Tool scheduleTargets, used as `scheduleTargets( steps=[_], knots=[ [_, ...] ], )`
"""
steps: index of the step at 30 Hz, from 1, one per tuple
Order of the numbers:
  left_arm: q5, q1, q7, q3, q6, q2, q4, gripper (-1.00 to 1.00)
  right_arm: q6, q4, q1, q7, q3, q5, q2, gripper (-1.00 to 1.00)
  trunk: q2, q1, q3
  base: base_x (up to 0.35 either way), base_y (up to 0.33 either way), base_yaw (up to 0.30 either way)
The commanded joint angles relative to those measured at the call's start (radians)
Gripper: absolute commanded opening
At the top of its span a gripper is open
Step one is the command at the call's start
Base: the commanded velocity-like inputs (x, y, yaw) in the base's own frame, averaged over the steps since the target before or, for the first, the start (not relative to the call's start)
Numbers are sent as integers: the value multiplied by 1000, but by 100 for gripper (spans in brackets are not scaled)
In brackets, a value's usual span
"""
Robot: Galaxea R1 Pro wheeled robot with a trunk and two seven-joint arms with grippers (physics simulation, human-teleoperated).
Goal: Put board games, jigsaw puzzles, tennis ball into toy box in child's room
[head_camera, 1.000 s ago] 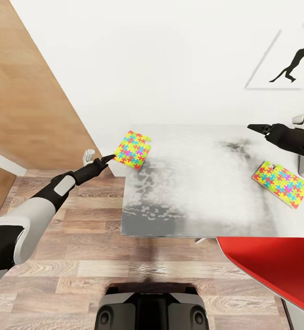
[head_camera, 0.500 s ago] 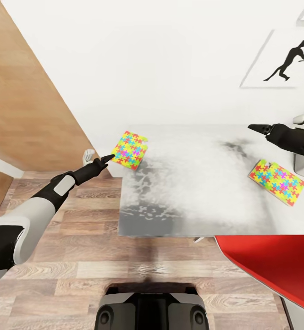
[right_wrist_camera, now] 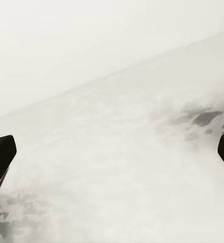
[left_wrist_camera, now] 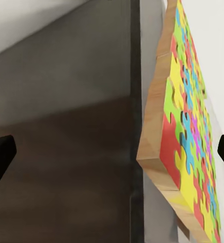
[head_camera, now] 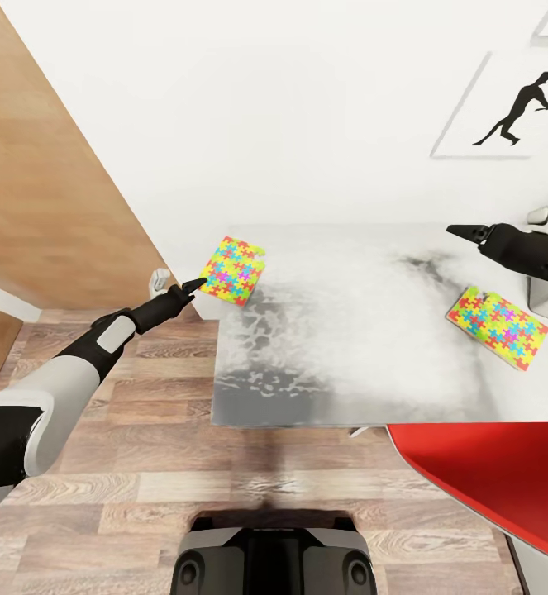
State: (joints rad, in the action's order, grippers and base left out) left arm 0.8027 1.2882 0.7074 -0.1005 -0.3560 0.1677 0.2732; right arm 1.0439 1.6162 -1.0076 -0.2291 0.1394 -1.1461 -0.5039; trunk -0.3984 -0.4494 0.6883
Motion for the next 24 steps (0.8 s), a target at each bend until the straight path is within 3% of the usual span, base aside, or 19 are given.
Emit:
scheduleTargets(
  steps=[1, 24],
  knots=[
    [10, 1, 1, -7, -6, 1, 0, 100, 3, 1, -1, -10, 0, -10, 0, 100, -2, -1, 1, 0, 0, -7],
    [12, 1, 4, -7, -5, 1, 0, 100, 3, 1, 0, -10, -3, -10, 5, 100, -2, -1, 1, 0, 0, -2]
  ],
)
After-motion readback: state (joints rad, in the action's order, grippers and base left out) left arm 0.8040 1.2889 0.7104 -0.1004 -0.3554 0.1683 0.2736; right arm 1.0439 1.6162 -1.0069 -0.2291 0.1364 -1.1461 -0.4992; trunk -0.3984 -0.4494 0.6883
